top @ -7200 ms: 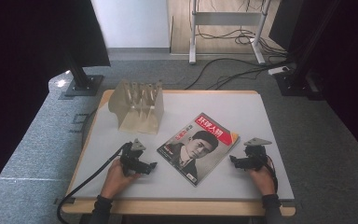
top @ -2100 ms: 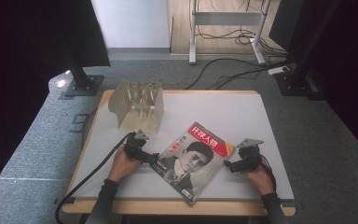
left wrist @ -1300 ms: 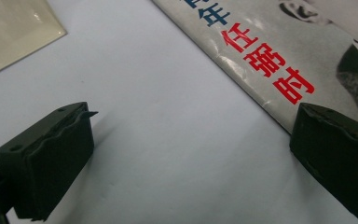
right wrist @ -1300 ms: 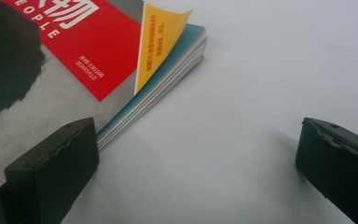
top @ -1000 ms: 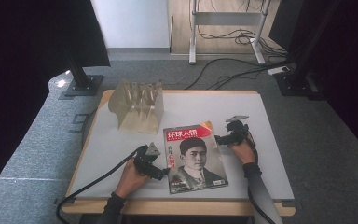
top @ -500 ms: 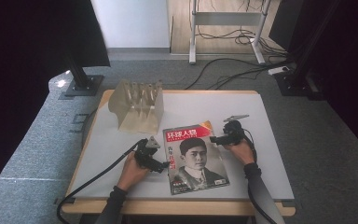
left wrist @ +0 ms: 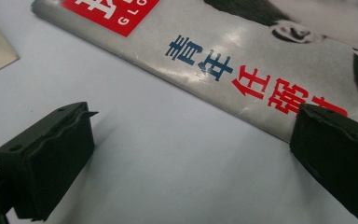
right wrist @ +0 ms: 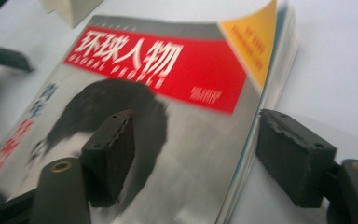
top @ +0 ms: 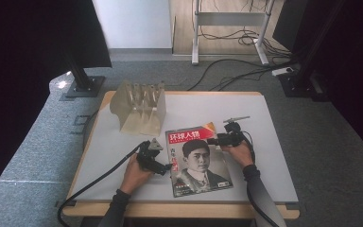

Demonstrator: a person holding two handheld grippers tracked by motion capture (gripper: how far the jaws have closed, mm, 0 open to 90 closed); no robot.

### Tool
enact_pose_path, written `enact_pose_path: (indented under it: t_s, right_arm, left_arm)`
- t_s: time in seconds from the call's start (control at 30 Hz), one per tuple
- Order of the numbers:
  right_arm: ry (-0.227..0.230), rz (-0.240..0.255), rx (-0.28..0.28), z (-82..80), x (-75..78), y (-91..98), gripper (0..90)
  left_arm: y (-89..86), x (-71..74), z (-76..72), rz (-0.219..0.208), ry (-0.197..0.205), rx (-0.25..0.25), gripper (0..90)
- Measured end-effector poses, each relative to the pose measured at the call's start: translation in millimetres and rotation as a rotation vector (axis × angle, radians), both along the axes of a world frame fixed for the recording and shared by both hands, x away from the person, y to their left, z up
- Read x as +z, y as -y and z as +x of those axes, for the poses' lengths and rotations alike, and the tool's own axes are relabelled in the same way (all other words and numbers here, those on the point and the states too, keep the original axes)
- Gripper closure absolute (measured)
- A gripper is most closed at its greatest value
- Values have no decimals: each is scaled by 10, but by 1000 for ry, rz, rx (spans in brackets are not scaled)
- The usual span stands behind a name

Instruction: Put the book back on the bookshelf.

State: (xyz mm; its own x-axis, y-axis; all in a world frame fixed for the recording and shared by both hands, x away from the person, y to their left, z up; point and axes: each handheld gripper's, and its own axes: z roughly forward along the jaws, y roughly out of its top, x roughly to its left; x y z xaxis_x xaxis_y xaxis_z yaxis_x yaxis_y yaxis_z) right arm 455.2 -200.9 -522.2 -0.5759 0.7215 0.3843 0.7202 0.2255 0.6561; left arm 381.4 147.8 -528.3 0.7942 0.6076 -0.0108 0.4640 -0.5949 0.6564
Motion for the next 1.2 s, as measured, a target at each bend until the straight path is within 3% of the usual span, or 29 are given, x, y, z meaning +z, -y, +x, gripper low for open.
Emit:
enact_pose_path:
  t_s: [0.17,0.27,0.37,0.47,0.5,0.53,0.63,0.73,0.83,0.93,1.0,1.1,1.2]
  right_arm:
    - [-19,24,59,-119,18,35,346]
    - [-7,12,63,-112,59,5,377]
    - [15,-25,75,34,74,-116,486]
    - [56,-110,87,87,91,-216,617]
    - [56,-110,87,87,91,-216,617]
    - [82,-141,92,64,128,-222,739]
    - [106,-104,103,-7,197,-178,828]
    - [126,-100,114,-69,255,-173,844]
    - [196,-103,157,-195,396,-208,851]
    - [225,-107,178,-259,485,-231,853]
    - [248,-112,193,-320,574,-256,854]
    - [284,-113,212,-393,684,-290,856]
    - [319,-103,221,-463,788,-307,858]
  left_arm:
    - [-1,0,2,-1,-2,0,0]
    - [-1,0,3,-1,-2,0,0]
    - [-2,0,2,-1,-2,0,0]
    - [-1,-1,1,0,-1,0,0]
    - [-1,-1,1,0,-1,0,0]
    - [-2,-1,1,0,-1,0,0]
    - [-1,-1,0,0,-1,1,0]
    - [-1,-1,0,0,-1,1,0]
    - [-2,0,-1,0,-3,1,0]
    - [-8,4,-5,7,-5,-11,0]
    - [-23,24,5,7,-25,-24,0]
    - [-64,84,33,-39,-97,-45,0]
    - [-65,153,43,-33,-91,-53,0]
